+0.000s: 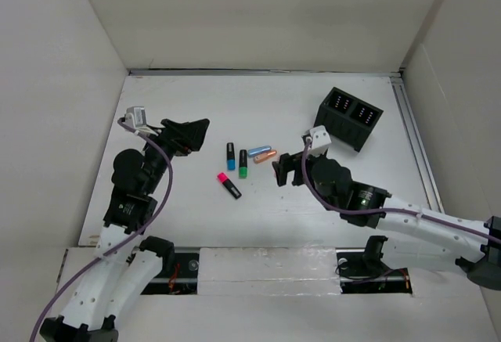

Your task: Organize the desk

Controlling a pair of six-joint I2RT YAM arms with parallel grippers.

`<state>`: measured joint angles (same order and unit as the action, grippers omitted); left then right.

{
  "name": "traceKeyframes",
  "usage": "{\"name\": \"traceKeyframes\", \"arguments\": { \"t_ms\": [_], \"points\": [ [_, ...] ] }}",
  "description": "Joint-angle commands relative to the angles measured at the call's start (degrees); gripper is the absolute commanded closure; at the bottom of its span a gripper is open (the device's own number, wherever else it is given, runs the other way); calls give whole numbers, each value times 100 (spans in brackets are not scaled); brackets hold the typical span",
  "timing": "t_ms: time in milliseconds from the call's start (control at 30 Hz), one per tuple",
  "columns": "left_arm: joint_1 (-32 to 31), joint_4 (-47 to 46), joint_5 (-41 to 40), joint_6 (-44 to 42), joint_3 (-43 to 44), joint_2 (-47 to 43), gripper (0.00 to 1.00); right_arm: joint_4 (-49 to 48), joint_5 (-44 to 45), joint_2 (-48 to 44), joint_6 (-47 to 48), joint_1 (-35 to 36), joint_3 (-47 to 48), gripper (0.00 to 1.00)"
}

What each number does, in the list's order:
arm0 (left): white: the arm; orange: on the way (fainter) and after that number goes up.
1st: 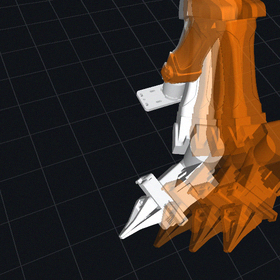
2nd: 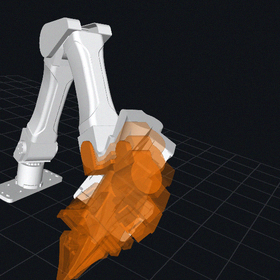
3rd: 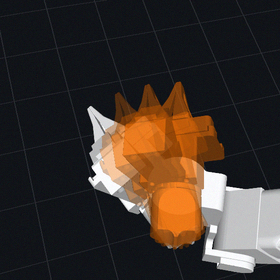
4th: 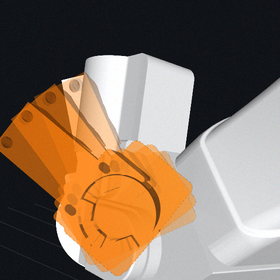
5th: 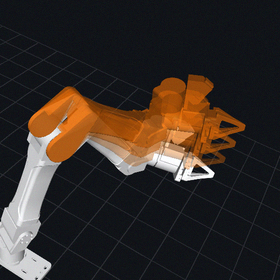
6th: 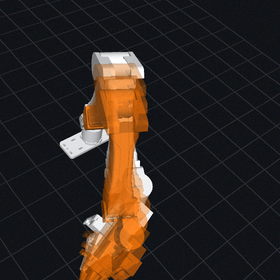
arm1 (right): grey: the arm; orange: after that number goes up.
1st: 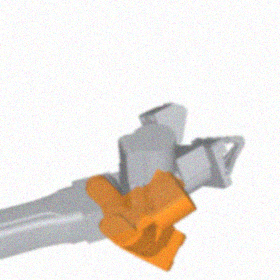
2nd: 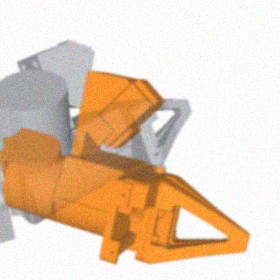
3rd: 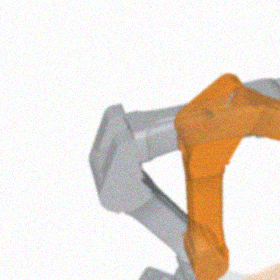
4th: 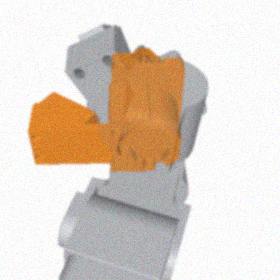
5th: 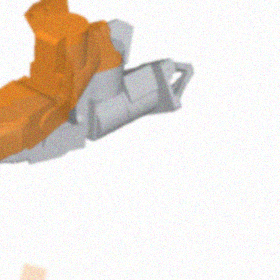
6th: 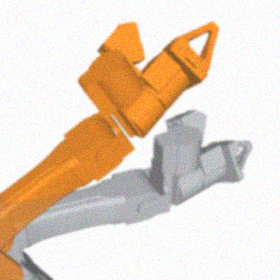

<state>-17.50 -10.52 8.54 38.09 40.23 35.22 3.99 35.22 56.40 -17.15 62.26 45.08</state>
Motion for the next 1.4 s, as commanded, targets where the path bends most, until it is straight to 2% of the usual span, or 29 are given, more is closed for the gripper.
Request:
{"name": "traceKeyframes", "arguments": {
  "t_ms": [0,33,67,100,133,200,233,267,367,467,500,600,633,667,733,767,800,900,1033,1367],
  "points": [
    [36,305,-150,-143,91,160,23,-206,143,46,27,23,229,11],
    [36,323,-168,-152,73,160,27,-188,108,99,27,23,238,26],
    [36,393,-168,-187,64,160,29,-188,90,125,27,23,247,70],
    [36,402,-133,-214,73,160,42,-197,90,178,18,23,247,90],
    [36,402,-98,-240,82,178,52,-171,107,309,-16,23,316,100],
    [36,568,16,-450,334,248,70,-56,117,450,-104,23,387,100],
    [36,734,51,-564,493,370,87,-65,56,538,-183,23,405,100],
    [36,1032,52,-774,791,484,98,-74,-110,765,-253,-29,457,100],
    [36,1700,-245,-1092,1214,582,100,75,-147,1318,-517,-91,580,100],
    [36,2000,-570,-1470,1523,582,100,50,-279,1724,-807,-231,572,100],
    [36,1993,-738,-1523,1506,556,96,136,-296,1977,-912,-310,624,100],
    [36,1783,-757,-1506,1182,468,78,348,-157,2444,-1123,-503,739,100],
    [36,1704,-739,-1488,1085,407,64,392,-173,2533,-1220,-609,730,96],
    [36,1633,-722,-1506,1005,389,59,383,-261,2612,-1230,-871,713,73],
    [88,1668,-713,-1619,961,398,55,340,-568,2796,-1256,-1197,660,52],
    [89,1711,-774,-1716,943,398,54,191,-708,2841,-1239,-1529,651,33],
    [89,1729,-801,-1769,917,406,54,77,-997,2893,-1169,-1680,634,27],
    [89,1755,-722,-1822,882,442,54,-74,-1272,3201,-993,-1971,844,22],
    [89,1676,-625,-1831,837,398,53,-38,-1386,3675,-957,-2025,1275,21],
    [89,1633,-458,-1822,794,336,52,-188,-1316,4414,-1212,-2025,1363,33]
  ]
}}
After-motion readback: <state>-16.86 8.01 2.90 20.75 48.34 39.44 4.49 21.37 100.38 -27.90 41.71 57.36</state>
